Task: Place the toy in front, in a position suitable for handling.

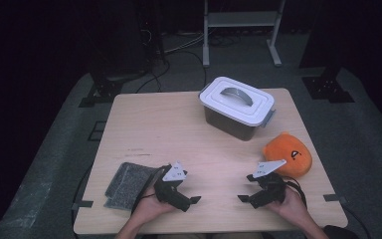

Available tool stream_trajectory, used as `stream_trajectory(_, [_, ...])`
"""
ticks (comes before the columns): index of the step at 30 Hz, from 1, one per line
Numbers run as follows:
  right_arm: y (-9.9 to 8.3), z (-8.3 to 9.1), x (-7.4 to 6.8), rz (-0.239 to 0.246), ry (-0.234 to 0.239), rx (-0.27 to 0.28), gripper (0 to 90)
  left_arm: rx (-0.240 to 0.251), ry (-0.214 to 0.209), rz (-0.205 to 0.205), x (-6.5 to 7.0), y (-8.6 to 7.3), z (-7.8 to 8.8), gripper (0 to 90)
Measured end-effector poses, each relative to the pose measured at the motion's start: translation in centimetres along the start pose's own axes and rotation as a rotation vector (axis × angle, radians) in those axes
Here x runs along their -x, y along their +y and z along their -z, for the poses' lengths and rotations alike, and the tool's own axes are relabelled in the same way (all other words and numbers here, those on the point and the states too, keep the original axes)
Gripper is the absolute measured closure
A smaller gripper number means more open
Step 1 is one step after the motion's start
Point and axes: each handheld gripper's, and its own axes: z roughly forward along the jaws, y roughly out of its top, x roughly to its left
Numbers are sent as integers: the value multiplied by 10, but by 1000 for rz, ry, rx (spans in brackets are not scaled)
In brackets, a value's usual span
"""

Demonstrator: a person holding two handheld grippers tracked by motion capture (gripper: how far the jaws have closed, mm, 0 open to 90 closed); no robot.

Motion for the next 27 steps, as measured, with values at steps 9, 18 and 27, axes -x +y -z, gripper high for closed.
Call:
stream_trajectory(9, [0, 3, 6, -25, 2, 24, 166, 0, 4, 4, -2, -1, 0, 19])
stream_trajectory(18, [15, 25, 9, -20, -15, 83, 167, 4, 18, 6, -3, -2, 6, 19])
stream_trajectory(27, [39, 56, 20, 6, -58, 114, 166, 10, 24, 3, -3, -2, 7, 19])
